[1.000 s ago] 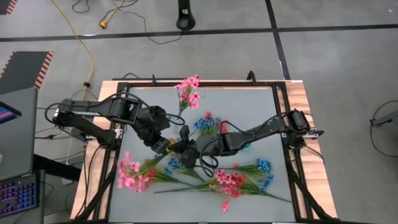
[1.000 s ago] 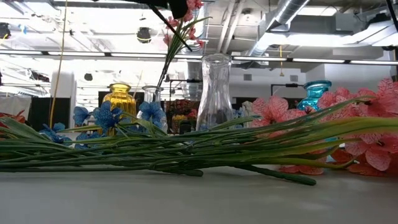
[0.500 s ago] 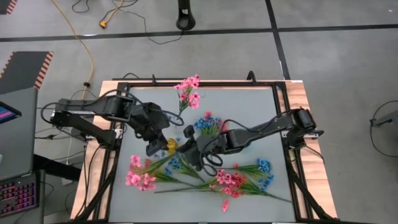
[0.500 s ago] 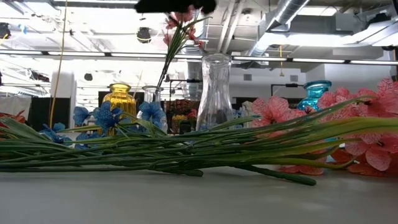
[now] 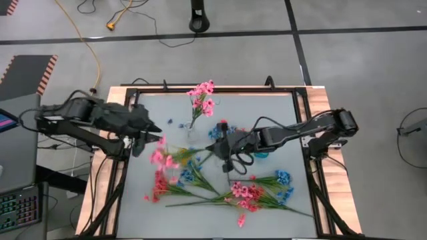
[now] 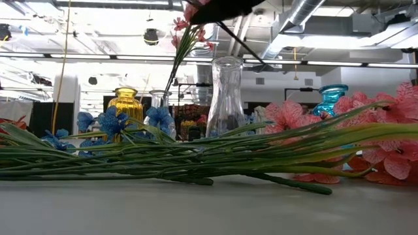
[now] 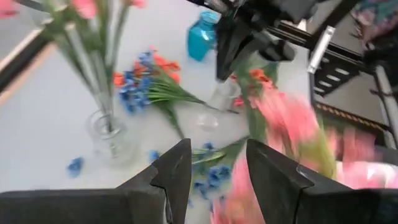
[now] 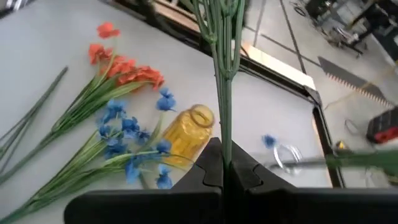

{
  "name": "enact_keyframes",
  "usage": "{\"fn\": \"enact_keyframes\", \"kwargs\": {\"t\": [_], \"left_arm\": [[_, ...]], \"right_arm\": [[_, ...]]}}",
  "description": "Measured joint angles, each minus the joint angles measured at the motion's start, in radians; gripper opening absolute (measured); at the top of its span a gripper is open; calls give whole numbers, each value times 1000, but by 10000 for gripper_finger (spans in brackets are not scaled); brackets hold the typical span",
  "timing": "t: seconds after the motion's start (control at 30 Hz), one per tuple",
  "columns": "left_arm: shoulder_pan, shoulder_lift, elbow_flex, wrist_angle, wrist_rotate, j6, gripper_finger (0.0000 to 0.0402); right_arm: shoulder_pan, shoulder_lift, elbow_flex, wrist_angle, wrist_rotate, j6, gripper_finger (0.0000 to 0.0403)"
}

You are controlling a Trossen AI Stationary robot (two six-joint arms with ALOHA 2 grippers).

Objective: Sort flowers into vase by color
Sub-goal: Put the top pink flowers into the top transparent vase

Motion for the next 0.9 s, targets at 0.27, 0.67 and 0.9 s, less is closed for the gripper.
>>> {"fn": "enact_keyframes", "kwargs": {"t": [0.27,0.67,0.9], "left_arm": [[-36,-207,-277,119,-132,-45,141],[-38,-329,-704,697,-139,149,141],[-38,-262,-848,1234,-145,333,141]], "right_arm": [[-33,-66,-141,254,-2,120,25],[-40,69,-145,640,-4,272,24],[-40,151,-146,833,-5,293,22]]}}
